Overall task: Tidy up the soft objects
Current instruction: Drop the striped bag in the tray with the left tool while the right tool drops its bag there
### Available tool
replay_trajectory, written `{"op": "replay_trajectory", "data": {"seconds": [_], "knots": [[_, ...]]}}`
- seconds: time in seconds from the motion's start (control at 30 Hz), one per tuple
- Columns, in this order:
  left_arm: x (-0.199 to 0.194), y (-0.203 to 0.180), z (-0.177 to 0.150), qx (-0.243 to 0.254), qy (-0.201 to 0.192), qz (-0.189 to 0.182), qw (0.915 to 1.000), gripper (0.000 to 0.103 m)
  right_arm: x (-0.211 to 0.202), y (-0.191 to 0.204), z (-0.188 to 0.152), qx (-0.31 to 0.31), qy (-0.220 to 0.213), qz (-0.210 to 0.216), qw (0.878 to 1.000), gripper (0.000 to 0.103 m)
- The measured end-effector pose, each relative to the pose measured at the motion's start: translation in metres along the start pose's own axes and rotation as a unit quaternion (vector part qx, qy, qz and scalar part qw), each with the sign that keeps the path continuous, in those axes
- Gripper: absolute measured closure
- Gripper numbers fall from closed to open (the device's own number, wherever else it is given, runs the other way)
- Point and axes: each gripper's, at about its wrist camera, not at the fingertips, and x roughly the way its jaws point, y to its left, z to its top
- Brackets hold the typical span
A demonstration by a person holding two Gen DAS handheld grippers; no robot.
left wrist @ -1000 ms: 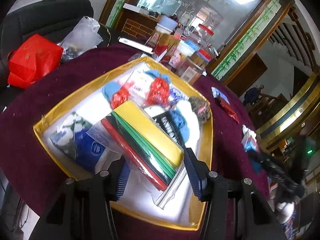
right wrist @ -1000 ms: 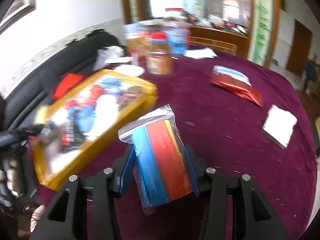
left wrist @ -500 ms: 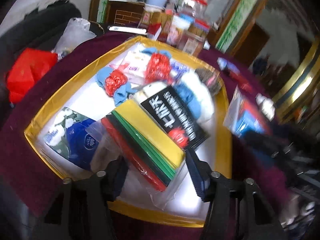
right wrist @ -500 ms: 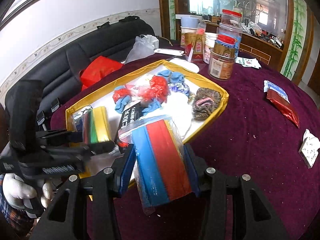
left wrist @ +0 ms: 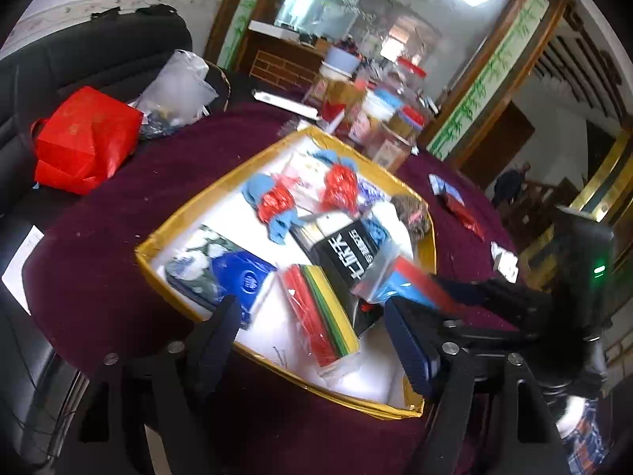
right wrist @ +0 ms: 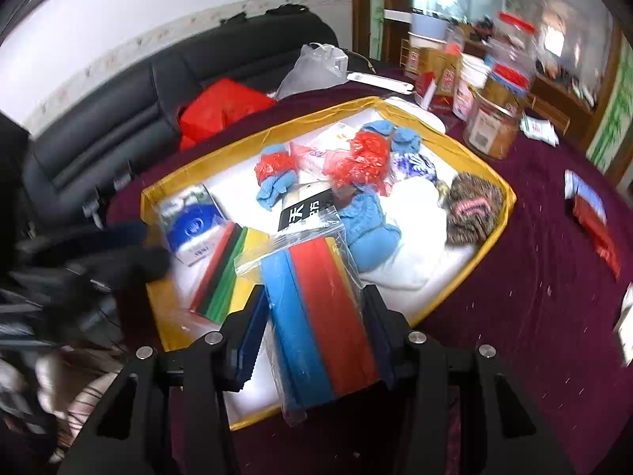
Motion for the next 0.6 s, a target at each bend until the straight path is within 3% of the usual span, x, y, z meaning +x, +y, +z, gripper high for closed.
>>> {"op": "replay_trajectory", "data": {"seconds": [0.1, 0.2, 0.3, 0.47, 0.6], "knots": [[0.0, 0.004, 0.0, -0.009, -0.001, -0.004, 1.0, 0.025, 0.012, 0.003, 0.003, 0.001, 0.013, 0.008, 1.0, 0.055], [0.005, 0.007, -0.002, -0.015, 0.008, -0.008, 0.9998, 0.025, 0.016, -0.002, 0.0, 0.026, 0.023, 0.049, 0.998, 0.053], [0.008, 0.01, -0.002, -0.022, 0.011, -0.012, 0.9996, 0.025, 0.003, -0.015, 0.0, 0.064, 0.011, 0.073, 0.995, 0.042], [0.004, 0.017, 0.0, -0.038, -0.002, -0.02, 0.9991, 0.025, -0.017, -0.027, 0.007, 0.085, -0.01, 0.059, 0.995, 0.04], [-0.002, 0.026, 0.0, -0.052, -0.015, -0.018, 0.9984, 0.025, -0.014, -0.024, 0.014, 0.114, 0.008, 0.157, 0.981, 0.04]]}}
